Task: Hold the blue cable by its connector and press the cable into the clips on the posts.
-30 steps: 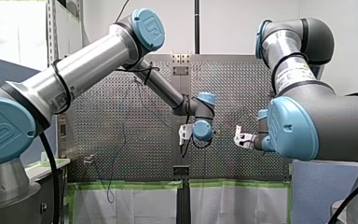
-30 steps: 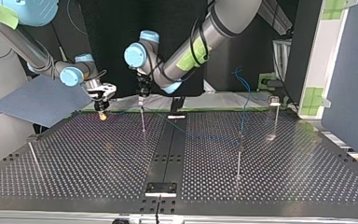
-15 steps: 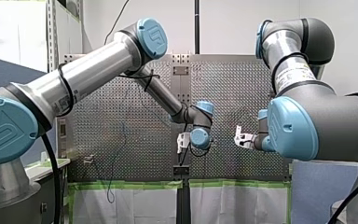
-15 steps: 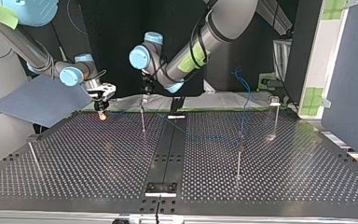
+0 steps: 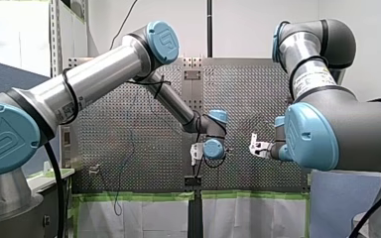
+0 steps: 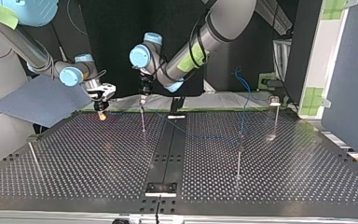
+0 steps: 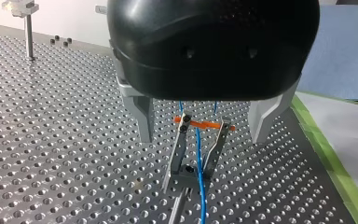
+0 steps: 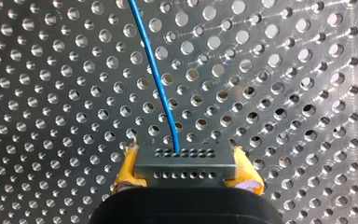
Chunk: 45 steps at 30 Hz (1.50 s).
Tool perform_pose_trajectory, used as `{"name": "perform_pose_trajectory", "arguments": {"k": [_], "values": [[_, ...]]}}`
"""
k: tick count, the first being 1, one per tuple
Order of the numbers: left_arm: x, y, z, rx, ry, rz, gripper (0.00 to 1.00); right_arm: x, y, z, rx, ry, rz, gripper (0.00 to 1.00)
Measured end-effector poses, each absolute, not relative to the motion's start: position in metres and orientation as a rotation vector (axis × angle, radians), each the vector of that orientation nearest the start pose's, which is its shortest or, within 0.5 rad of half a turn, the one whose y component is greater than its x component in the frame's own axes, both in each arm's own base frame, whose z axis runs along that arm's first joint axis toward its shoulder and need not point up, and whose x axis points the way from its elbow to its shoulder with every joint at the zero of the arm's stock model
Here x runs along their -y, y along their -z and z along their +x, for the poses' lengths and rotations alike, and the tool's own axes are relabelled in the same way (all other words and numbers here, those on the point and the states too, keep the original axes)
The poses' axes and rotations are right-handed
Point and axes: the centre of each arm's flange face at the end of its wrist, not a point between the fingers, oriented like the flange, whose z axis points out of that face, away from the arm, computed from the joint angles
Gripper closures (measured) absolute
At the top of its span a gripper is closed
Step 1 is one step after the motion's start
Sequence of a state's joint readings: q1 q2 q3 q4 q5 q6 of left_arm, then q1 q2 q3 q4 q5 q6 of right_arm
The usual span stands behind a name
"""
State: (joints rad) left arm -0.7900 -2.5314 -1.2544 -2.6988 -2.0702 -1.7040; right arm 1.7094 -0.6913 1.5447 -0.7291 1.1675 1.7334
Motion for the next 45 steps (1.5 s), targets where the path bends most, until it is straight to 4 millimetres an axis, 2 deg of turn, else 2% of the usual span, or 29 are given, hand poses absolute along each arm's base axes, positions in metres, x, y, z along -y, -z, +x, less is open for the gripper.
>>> {"name": "perform_pose_trajectory", "arguments": {"k": [22, 32, 35, 45], "values": [[0.577, -0.053, 0.446, -1.765, 0.235, 0.217, 0.0, 0.633, -0.028, 0.263, 1.168, -1.658, 1.648, 1.0], [0.572, -0.054, 0.438, -1.808, 0.173, 0.244, 0.0, 0.633, -0.028, 0.263, 1.167, -1.657, 1.648, 1.0], [0.574, -0.063, 0.425, -1.818, 0.154, 0.256, 0.0, 0.633, -0.028, 0.263, 1.167, -1.657, 1.648, 1.0], [0.588, -0.1, 0.355, -1.79, 0.168, 0.293, 0.0, 0.635, -0.028, 0.26, 1.167, -1.652, 1.645, 1.0]]}}
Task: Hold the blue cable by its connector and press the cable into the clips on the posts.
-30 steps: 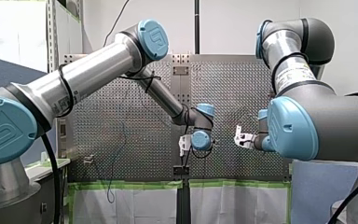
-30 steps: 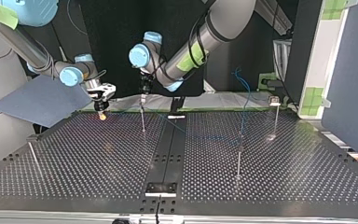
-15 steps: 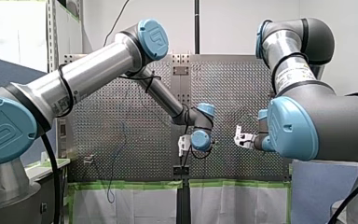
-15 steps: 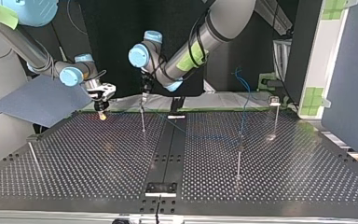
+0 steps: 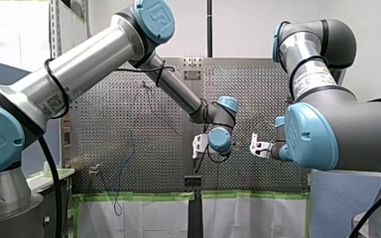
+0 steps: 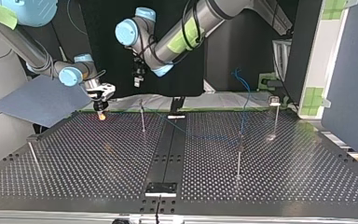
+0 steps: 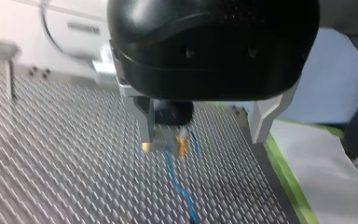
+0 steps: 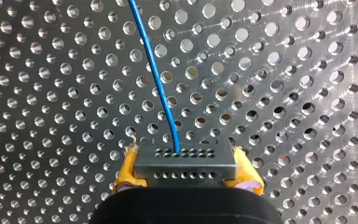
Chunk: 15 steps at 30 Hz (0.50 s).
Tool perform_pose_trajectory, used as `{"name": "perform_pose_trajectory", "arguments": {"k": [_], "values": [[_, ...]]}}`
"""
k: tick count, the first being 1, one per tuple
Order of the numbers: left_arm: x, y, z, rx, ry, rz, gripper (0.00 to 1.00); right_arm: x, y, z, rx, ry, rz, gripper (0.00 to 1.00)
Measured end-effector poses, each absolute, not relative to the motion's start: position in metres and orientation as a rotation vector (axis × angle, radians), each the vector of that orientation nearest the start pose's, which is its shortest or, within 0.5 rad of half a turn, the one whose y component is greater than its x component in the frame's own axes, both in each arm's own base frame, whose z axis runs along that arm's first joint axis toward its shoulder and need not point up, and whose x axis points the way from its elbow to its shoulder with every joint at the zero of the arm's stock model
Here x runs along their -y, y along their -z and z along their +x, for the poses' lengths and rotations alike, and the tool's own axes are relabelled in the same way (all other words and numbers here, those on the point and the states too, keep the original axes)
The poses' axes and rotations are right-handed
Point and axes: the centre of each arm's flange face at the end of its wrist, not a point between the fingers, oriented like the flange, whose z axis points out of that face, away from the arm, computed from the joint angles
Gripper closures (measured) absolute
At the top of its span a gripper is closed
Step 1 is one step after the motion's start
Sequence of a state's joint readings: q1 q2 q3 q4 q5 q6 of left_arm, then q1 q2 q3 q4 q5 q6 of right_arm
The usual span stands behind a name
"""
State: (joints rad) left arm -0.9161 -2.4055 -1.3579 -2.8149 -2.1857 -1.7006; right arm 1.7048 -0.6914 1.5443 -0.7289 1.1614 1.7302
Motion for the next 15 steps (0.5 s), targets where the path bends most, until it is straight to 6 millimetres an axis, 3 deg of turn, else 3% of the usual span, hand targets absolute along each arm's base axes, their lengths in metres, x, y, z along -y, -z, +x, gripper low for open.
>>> {"name": "perform_pose_trajectory", "arguments": {"k": [4, 15], "values": [[0.587, -0.113, 0.344, -1.764, 0.184, 0.277, 0.0, 0.635, -0.028, 0.259, 1.168, -1.651, 1.645, 1.0], [0.562, -0.15, 0.339, -1.692, 0.21, 0.175, 0.0, 0.633, -0.026, 0.259, 1.174, -1.636, 1.659, 1.0]]}}
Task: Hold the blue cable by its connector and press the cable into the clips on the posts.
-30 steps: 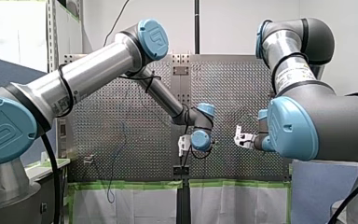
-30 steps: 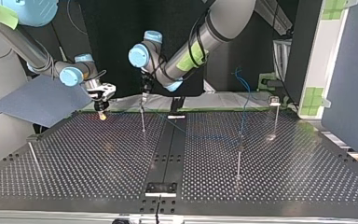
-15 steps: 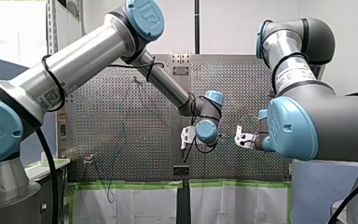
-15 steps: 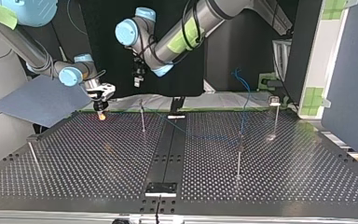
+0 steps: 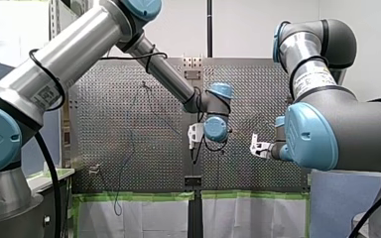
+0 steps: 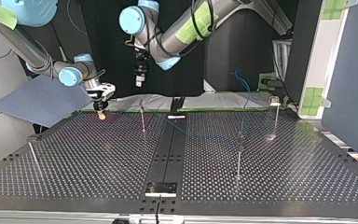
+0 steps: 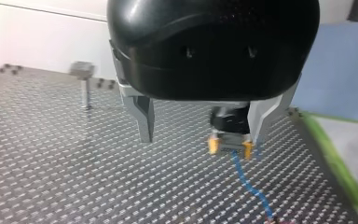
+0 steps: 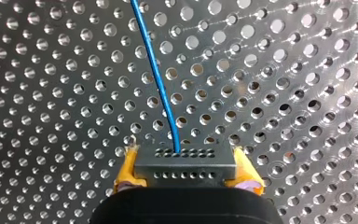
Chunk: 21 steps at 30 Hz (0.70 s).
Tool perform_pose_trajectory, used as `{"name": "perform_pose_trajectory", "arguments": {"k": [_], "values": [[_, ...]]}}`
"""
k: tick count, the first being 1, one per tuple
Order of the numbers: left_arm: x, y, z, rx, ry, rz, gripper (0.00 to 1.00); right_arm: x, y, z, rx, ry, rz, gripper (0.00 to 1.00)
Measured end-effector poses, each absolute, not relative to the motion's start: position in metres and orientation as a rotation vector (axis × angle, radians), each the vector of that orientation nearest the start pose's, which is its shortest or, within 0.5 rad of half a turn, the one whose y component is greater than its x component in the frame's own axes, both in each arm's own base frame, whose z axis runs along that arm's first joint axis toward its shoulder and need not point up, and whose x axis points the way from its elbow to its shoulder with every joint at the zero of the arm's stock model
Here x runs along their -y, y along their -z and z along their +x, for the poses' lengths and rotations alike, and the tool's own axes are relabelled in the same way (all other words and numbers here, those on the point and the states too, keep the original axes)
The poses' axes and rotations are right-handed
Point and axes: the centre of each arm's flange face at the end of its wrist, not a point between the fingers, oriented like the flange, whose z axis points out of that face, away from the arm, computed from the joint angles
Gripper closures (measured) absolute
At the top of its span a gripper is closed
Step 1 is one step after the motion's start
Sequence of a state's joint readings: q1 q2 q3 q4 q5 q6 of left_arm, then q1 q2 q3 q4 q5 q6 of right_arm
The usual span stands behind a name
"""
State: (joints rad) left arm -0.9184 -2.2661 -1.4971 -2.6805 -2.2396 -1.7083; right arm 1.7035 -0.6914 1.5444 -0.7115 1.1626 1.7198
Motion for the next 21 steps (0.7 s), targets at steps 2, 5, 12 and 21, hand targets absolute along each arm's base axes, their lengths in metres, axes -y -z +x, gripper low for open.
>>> {"name": "perform_pose_trajectory", "arguments": {"k": [2, 5, 12, 21], "values": [[0.557, -0.154, 0.339, -1.684, 0.213, 0.157, 0.0, 0.633, -0.026, 0.259, 1.175, -1.63, 1.663, 1.0], [0.549, -0.162, 0.339, -1.675, 0.222, 0.131, 0.0, 0.632, -0.026, 0.257, 1.179, -1.611, 1.669, 1.0], [0.527, -0.18, 0.328, -1.674, 0.22, 0.113, 0.0, 0.63, -0.023, 0.252, 1.186, -1.574, 1.677, 1.0], [0.486, -0.204, 0.341, -1.643, 0.247, 0.061, 0.0, 0.628, -0.04, 0.241, 1.185, -1.551, 1.647, 1.0]]}}
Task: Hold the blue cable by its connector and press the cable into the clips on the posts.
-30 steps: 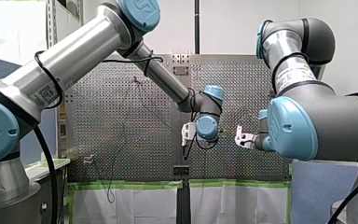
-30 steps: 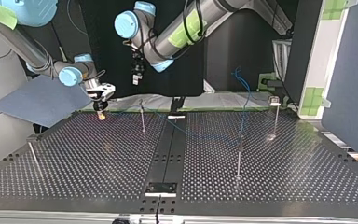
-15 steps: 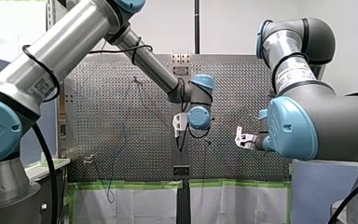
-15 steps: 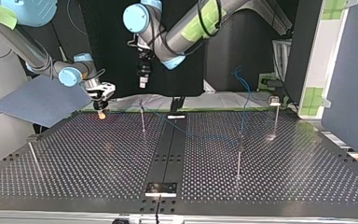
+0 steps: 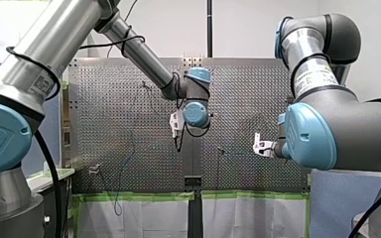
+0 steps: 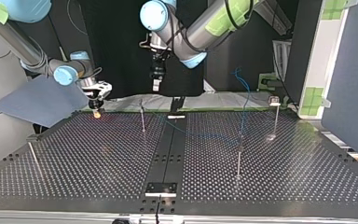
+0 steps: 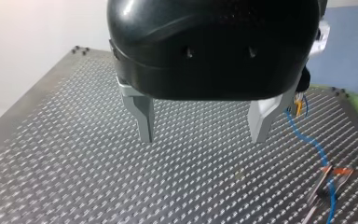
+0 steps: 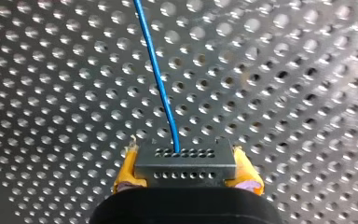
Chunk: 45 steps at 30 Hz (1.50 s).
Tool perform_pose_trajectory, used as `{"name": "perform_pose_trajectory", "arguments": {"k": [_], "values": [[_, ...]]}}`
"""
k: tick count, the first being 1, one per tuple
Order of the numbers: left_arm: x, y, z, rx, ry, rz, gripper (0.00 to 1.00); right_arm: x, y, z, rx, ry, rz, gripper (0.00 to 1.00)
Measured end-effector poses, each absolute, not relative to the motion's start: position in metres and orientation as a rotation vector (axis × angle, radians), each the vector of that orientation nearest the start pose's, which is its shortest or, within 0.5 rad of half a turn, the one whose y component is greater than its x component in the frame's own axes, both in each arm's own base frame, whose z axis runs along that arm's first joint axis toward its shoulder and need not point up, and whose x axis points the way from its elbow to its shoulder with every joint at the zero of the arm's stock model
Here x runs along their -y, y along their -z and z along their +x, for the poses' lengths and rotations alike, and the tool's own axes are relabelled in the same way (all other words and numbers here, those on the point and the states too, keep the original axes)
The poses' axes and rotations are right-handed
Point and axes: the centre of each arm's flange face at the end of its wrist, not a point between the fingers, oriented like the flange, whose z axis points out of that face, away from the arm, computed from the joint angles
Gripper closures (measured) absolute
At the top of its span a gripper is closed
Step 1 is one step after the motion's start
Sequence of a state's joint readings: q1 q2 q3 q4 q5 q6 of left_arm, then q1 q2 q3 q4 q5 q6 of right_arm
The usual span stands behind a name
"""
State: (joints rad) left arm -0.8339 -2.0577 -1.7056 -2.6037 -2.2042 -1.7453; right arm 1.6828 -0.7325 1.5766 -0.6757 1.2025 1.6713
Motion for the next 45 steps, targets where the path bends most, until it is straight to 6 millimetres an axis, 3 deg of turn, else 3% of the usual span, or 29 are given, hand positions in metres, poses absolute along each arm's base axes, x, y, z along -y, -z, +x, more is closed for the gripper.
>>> {"name": "perform_pose_trajectory", "arguments": {"k": [5, 26, 30, 36, 45], "values": [[0.466, -0.213, 0.346, -1.636, 0.278, 0.046, 0.0, 0.628, -0.043, 0.239, 1.183, -1.548, 1.643, 1.0], [0.41, -0.254, 0.313, -1.525, 0.388, -0.043, 0.0, 0.619, -0.089, 0.228, 1.152, -1.549, 1.591, 1.0], [0.398, -0.261, 0.309, -1.492, 0.406, -0.054, 0.0, 0.618, -0.103, 0.227, 1.139, -1.555, 1.576, 1.0], [0.388, -0.248, 0.301, -1.484, 0.424, -0.024, 0.0, 0.616, -0.13, 0.221, 1.128, -1.558, 1.533, 1.0], [0.354, -0.25, 0.281, -1.486, 0.382, -0.046, 0.0, 0.615, -0.172, 0.213, 1.106, -1.572, 1.469, 1.0]]}}
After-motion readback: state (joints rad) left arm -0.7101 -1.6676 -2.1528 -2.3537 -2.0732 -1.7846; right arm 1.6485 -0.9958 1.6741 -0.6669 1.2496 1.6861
